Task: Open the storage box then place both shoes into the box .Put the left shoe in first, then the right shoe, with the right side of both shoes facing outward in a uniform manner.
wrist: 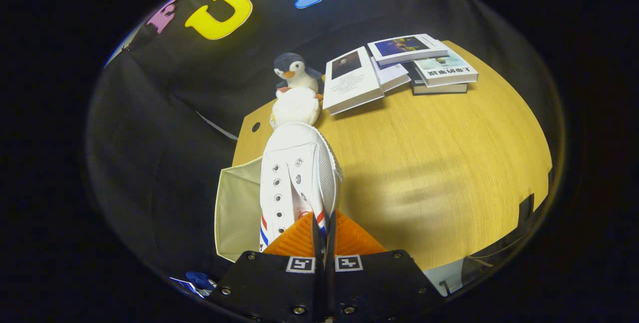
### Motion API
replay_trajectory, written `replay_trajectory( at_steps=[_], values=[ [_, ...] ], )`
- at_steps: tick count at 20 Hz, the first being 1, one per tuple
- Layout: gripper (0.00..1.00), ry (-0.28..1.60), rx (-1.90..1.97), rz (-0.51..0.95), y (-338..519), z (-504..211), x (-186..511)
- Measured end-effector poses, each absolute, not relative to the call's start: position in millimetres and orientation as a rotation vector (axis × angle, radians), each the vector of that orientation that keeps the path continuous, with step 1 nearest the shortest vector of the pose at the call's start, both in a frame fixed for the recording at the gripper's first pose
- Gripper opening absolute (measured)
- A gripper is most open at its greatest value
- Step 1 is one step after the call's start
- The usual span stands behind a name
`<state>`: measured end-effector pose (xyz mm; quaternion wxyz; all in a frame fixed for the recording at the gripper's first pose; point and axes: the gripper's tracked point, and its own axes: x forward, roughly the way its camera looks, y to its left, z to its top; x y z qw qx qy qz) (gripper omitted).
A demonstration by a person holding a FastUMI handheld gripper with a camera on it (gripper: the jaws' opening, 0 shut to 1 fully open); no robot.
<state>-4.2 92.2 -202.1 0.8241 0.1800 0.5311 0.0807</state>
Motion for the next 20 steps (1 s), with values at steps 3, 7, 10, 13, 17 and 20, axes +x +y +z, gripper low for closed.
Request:
replay_trajectory(
  at_steps=[3, 7, 10, 13, 17, 20],
  values=[
    [0.00, 1.133, 0.375, 0.211, 123, -200, -3],
    [0.00, 1.152, 0.386, 0.251, 164, -206, -1],
    [0.00, 1.162, 0.392, 0.265, 190, -211, -2],
    [0.01, 1.180, 0.377, 0.272, 208, -222, -3],
    [0.01, 1.197, 0.336, 0.252, 222, -242, -6],
    [0.01, 1.209, 0.289, 0.206, 219, -259, -8]
  ],
)
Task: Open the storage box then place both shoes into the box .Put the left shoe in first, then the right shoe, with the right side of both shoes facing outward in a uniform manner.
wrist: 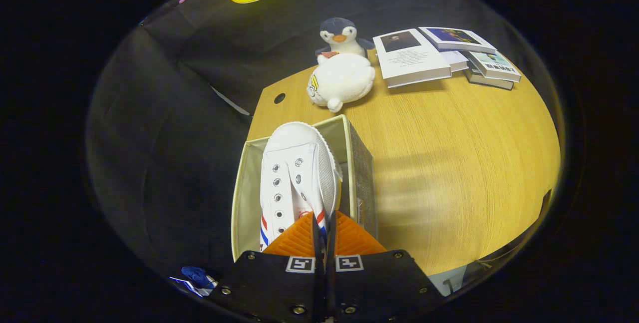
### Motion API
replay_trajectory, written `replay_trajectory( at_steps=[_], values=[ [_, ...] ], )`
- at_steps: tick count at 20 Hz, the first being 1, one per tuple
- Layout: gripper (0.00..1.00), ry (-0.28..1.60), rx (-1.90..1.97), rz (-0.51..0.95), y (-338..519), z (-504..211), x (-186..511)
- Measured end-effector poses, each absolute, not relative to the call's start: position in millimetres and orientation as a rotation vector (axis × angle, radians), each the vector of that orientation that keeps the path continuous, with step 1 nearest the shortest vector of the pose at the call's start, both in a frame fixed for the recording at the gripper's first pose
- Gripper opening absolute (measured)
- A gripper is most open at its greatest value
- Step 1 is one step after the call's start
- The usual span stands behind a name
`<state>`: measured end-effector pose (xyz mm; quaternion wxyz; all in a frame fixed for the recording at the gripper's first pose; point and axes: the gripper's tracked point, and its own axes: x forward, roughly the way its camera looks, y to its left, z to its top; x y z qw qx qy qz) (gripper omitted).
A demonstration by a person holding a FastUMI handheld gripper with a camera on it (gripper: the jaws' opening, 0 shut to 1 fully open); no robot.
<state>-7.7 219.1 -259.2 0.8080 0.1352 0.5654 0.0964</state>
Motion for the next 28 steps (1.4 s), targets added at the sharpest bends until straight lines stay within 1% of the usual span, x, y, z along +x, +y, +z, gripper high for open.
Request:
replay_trajectory(
  at_steps=[3, 5, 6, 8, 9, 11, 12, 18, 23, 28],
  values=[
    [0.01, 1.208, 0.313, 0.208, 227, -263, -7],
    [0.13, 1.201, 0.318, 0.232, 233, -259, -7],
    [0.24, 1.192, 0.323, 0.246, 236, -257, -7],
    [0.41, 1.160, 0.346, 0.264, 237, -244, -3],
    [0.54, 1.146, 0.364, 0.270, 239, -238, -2],
    [0.96, 1.096, 0.367, 0.281, 231, -218, 6],
    [0.99, 1.056, 0.333, 0.283, 221, -210, 10],
    [1.00, 0.830, 0.244, 0.293, 170, -140, 17],
    [0.99, 0.689, 0.186, 0.242, 108, -91, 10],
    [0.99, 0.581, 0.151, 0.178, 45, -63, -2]
  ],
)
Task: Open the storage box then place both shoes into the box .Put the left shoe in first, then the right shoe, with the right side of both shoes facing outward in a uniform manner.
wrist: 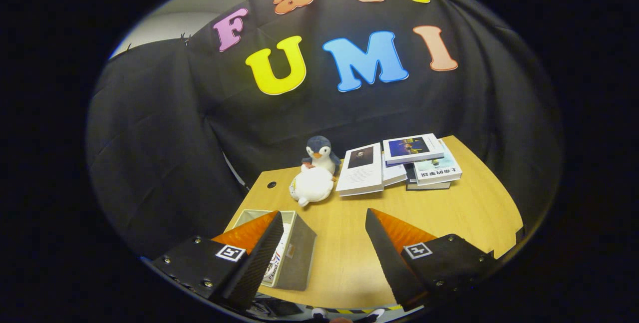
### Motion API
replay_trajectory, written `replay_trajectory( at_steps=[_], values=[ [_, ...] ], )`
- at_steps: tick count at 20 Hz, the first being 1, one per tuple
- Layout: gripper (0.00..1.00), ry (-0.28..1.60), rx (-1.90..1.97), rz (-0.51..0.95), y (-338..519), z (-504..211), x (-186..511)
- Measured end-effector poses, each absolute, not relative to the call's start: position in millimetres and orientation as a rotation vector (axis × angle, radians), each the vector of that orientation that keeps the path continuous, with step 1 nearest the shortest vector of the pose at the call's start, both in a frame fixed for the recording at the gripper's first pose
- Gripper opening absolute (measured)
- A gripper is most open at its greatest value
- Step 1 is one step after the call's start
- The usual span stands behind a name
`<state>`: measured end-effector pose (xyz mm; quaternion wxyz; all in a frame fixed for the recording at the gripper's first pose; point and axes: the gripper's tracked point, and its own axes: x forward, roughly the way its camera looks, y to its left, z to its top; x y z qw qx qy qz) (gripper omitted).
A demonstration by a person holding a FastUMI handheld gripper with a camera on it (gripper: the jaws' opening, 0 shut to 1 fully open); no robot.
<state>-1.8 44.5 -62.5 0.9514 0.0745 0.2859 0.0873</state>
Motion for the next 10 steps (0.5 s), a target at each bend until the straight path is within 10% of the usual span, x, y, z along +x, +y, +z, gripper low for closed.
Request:
replay_trajectory(
  at_steps=[10],
  values=[
    [0.99, 0.256, 0.011, 0.035, -60, 5, -30]
  ],
)
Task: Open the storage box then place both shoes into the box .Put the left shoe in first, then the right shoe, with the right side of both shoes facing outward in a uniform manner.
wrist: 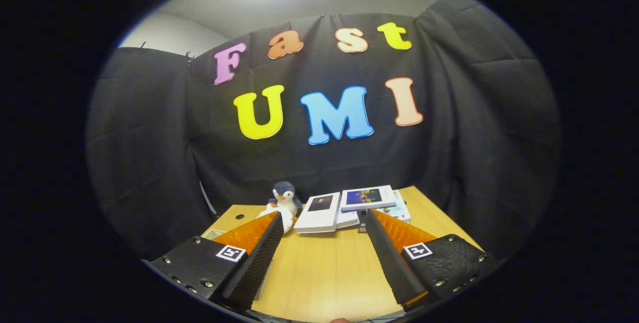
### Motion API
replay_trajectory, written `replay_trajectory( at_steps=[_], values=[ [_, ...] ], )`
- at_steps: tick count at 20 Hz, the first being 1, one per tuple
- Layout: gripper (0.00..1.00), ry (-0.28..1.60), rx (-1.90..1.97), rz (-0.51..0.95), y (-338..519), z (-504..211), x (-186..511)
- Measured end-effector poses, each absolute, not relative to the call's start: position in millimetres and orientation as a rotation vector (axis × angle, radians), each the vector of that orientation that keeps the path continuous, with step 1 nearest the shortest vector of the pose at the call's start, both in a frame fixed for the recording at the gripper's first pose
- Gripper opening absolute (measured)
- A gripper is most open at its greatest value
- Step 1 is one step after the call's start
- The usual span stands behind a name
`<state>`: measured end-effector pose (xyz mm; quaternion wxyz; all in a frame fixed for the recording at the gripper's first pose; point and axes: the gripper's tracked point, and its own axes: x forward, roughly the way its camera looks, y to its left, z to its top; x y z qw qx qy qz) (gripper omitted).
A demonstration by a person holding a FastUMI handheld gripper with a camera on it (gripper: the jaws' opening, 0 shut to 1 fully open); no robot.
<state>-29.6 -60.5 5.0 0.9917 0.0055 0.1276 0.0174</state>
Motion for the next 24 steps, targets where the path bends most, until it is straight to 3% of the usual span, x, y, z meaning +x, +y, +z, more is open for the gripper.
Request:
replay_trajectory(
  at_steps=[6, 24],
  values=[
    [0.99, 0.130, -0.131, -0.045, -85, 21, -50],
    [0.99, 0.075, -0.114, -0.074, -87, 37, -35]
  ],
)
